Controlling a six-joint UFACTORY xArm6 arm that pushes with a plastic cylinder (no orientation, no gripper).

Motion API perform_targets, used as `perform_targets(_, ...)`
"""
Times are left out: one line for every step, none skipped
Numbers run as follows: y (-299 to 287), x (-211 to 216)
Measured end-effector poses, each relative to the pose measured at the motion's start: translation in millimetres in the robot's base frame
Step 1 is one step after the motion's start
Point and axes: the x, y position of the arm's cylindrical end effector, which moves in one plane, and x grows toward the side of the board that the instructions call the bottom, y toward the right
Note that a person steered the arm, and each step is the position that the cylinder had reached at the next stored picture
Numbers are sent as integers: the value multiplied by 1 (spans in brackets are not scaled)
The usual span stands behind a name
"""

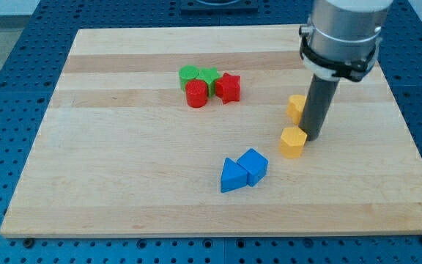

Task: Slightly move the line of blocks to the bottom

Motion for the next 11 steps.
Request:
perform_targets(-1,27)
perform_targets(-13,42)
perform_targets(-35,45)
perform_targets(-33,46)
perform_targets(0,44)
perform_targets(15,19)
perform_targets(0,11)
perform_targets(-29,11)
perform_targets(-41,16)
perform_targets(-44,22)
perform_targets(-42,22)
